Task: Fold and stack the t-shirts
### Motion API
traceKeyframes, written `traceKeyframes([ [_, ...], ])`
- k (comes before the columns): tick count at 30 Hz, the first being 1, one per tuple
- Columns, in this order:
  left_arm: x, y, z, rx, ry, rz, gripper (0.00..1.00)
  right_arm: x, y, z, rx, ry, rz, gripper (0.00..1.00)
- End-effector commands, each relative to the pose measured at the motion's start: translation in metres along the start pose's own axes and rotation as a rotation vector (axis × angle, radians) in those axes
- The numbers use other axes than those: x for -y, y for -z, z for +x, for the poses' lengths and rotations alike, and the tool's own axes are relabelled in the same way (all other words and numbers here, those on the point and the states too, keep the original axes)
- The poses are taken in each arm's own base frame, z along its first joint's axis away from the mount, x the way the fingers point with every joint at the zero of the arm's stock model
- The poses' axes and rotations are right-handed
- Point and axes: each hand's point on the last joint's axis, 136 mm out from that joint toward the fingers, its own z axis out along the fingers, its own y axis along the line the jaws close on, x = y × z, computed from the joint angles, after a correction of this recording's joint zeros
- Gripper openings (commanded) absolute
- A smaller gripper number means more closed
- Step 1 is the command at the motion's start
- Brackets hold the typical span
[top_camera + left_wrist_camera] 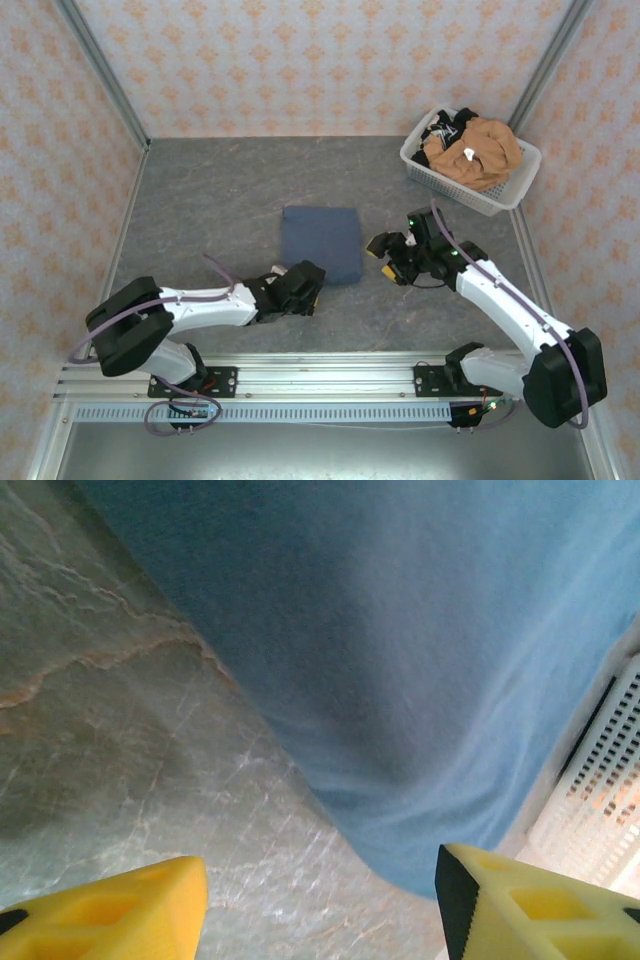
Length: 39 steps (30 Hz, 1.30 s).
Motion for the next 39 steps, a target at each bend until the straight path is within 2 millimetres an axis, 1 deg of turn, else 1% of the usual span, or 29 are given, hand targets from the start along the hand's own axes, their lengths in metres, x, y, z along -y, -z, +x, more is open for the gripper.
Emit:
traceKeyframes([
  [1,0.013,-0.007,-0.004,0.057,0.092,0.068,0.62,-0.014,0.007,0.005,-0.01,-0.005,-0.071,0.65],
  [3,0.015,-0.013,-0.007,0.084,0.108,0.082,0.6,-0.014,0.01,0.006,-0.008,-0.007,-0.077,0.65],
  [8,0.014,-0.032,-0.009,0.104,0.148,0.106,0.56,-0.01,0.01,0.008,-0.012,-0.019,-0.075,0.65],
  [11,0.015,-0.041,-0.011,0.117,0.162,0.118,0.51,-0.008,0.009,0.009,-0.013,-0.022,-0.071,0.65],
  [14,0.019,-0.046,-0.021,0.142,0.177,0.132,0.44,-0.005,0.008,0.009,-0.01,-0.026,-0.069,0.65],
  [19,0.031,-0.052,-0.031,0.157,0.183,0.14,0.26,-0.003,0.006,0.008,-0.007,-0.034,-0.066,0.65],
  [22,0.031,-0.054,-0.041,0.179,0.197,0.133,0.15,-0.004,0.006,0.007,-0.003,-0.036,-0.068,0.65],
  [25,0.028,-0.053,-0.063,0.226,0.219,0.133,0.0,-0.006,0.007,0.005,0.003,-0.036,-0.067,0.65],
  [29,0.028,-0.048,-0.097,0.279,0.244,0.138,0.0,-0.005,0.007,0.004,0.011,-0.036,-0.06,0.65],
  [31,0.03,-0.044,-0.118,0.304,0.237,0.133,0.0,-0.004,0.007,0.004,0.012,-0.038,-0.058,0.65],
  [34,0.035,-0.04,-0.154,0.325,0.199,0.106,0.0,-0.004,0.007,0.003,0.017,-0.042,-0.058,0.65],
  [37,0.034,-0.034,-0.194,0.342,0.167,0.061,0.0,-0.004,0.006,0.001,0.021,-0.043,-0.056,0.65],
  [39,0.038,-0.029,-0.222,0.357,0.157,0.053,0.0,-0.006,0.004,0.001,0.02,-0.044,-0.058,0.65],
])
